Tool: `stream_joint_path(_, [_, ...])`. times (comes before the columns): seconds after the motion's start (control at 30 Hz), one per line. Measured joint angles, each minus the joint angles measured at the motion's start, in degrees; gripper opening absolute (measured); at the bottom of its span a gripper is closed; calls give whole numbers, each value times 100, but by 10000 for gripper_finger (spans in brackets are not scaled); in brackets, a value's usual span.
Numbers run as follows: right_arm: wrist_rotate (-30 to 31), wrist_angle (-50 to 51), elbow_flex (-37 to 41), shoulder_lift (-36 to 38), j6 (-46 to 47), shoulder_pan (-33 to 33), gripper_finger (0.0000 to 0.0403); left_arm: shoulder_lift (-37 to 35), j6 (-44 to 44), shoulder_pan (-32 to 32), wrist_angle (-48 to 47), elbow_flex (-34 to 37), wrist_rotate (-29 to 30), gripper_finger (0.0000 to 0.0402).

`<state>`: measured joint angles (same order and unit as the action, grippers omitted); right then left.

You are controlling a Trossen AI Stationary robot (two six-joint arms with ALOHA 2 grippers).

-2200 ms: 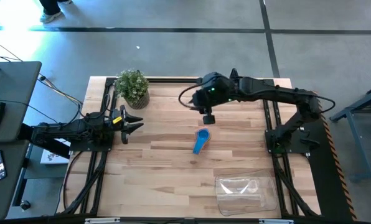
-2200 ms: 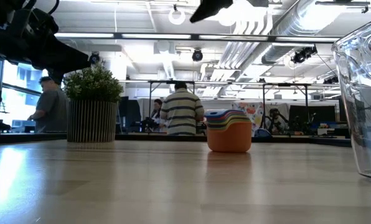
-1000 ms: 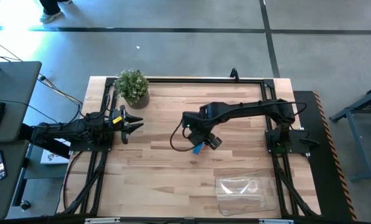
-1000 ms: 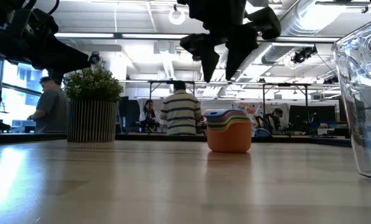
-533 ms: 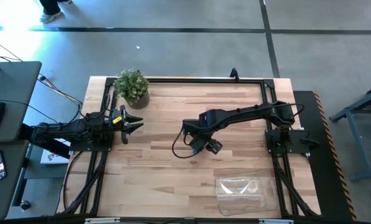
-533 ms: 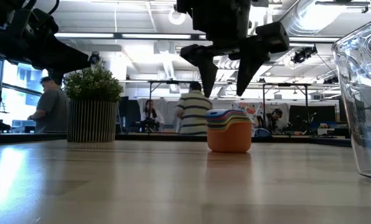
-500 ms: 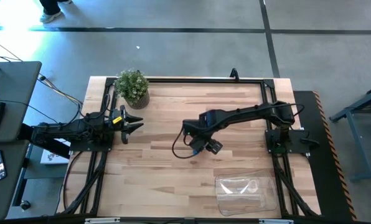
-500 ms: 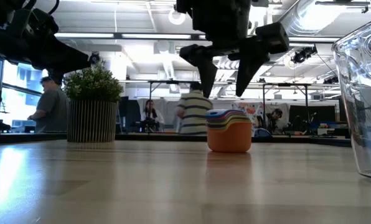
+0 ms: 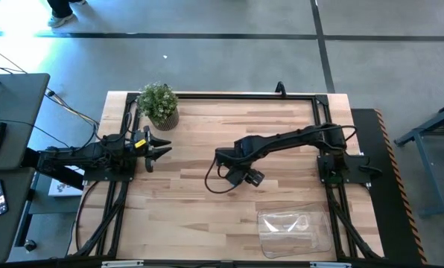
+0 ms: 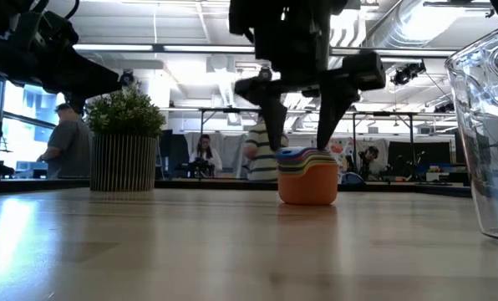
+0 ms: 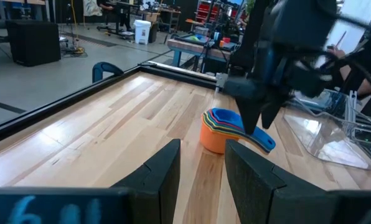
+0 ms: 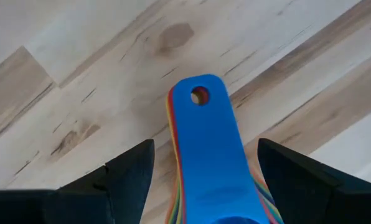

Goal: Nest measuring cups in basket
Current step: Put the stacked measuring cups into the transparent bin

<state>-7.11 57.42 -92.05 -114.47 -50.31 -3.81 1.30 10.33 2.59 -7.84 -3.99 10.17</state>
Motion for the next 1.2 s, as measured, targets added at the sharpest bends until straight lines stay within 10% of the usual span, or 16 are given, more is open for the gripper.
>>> stream_joint_path(0.73, [571,14,0,-484,285,-7,274,2,0,0,-2,0,0,115])
stream_joint_path(1.2, [585,-10,0,-484,807,-4,151,2,0,0,-1,-2,1,115])
